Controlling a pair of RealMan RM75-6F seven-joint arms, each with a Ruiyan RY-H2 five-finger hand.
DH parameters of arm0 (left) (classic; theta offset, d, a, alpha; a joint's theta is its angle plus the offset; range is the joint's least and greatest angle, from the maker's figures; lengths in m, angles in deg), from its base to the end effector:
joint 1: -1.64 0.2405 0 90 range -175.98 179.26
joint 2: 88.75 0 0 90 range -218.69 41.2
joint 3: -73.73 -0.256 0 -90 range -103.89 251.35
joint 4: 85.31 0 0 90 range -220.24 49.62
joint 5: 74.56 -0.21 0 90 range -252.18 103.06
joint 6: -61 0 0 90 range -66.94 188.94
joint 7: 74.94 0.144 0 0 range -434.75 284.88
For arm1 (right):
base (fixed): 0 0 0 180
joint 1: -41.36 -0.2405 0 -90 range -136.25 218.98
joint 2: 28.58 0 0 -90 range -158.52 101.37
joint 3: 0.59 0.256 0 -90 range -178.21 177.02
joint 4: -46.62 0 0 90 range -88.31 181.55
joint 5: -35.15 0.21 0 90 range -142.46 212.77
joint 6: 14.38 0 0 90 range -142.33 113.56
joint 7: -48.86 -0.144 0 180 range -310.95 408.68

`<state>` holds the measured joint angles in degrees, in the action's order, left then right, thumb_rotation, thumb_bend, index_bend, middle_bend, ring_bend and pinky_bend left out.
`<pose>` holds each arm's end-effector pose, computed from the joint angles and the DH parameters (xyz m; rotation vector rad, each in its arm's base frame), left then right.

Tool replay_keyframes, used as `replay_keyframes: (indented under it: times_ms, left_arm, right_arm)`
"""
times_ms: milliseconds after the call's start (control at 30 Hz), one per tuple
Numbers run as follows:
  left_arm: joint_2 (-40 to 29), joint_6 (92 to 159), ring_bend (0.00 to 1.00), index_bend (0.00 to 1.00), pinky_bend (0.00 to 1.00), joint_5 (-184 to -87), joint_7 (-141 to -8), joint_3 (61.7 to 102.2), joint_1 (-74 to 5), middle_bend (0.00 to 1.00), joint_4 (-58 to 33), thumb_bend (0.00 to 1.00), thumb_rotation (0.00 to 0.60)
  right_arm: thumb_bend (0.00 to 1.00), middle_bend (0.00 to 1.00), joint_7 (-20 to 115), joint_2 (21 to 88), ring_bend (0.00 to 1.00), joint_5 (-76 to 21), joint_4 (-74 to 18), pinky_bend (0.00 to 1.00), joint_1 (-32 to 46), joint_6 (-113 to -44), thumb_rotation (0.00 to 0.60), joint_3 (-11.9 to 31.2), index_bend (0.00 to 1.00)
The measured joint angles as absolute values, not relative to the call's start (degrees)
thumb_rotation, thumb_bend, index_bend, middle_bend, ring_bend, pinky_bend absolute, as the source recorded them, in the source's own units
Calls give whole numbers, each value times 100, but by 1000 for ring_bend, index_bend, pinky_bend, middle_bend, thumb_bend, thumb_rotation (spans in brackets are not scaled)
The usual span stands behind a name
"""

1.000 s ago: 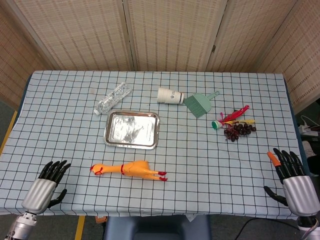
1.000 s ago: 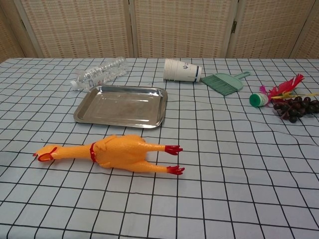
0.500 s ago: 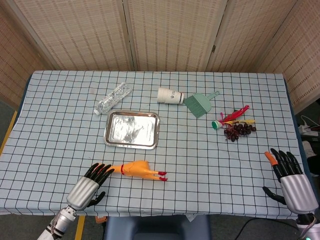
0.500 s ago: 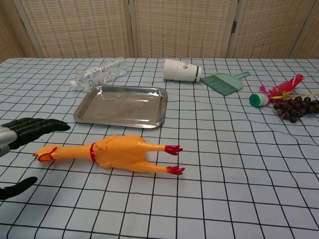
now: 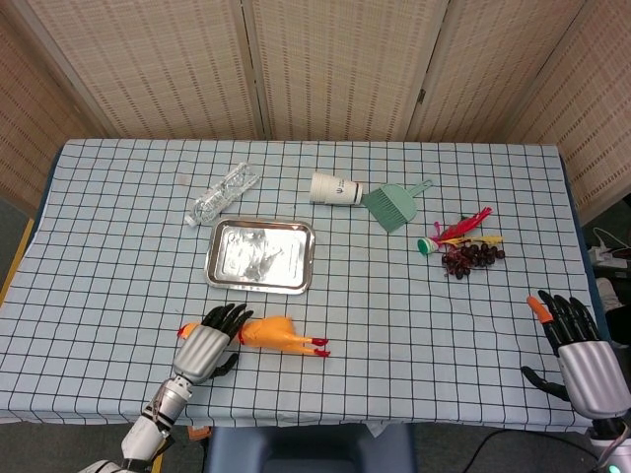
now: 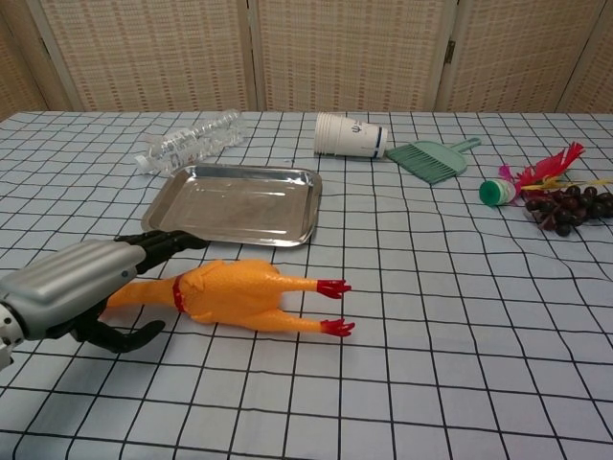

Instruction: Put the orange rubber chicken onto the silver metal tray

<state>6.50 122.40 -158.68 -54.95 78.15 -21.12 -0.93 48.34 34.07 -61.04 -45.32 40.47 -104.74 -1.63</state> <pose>-0.1928 0.2400 -0.0513 -1.8998 -0.9599 -0.9449 -0.3021 -0.1441 0.1603 1.4915 -0.8468 0.9469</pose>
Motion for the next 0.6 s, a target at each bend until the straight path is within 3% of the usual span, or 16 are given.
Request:
replay_keyframes:
  times_ms: [133,400,600]
  left_arm:
    - [838,12210,0,46,111,-15725,-5434,7901,-2212,0,-336,422,600]
    - [1143,12337,0,407,111,-15680,-5417,7931,-2338,0,-853,430,600]
    - [1256,12431,2,581,114,-15695,-5563,7902,-2389,68,-1047,469,600]
  right_arm:
    - [96,0,4817,3393,0,-6058,-4534,0,4031,-10424,600,-157,0]
    - [96,0,4767,3354,0,-6055,-4556,0,4031,-10419,600,-163,0]
    - [96,0,4784,3358,0,-6025,-4556,0,4005,-10327,600,-173,0]
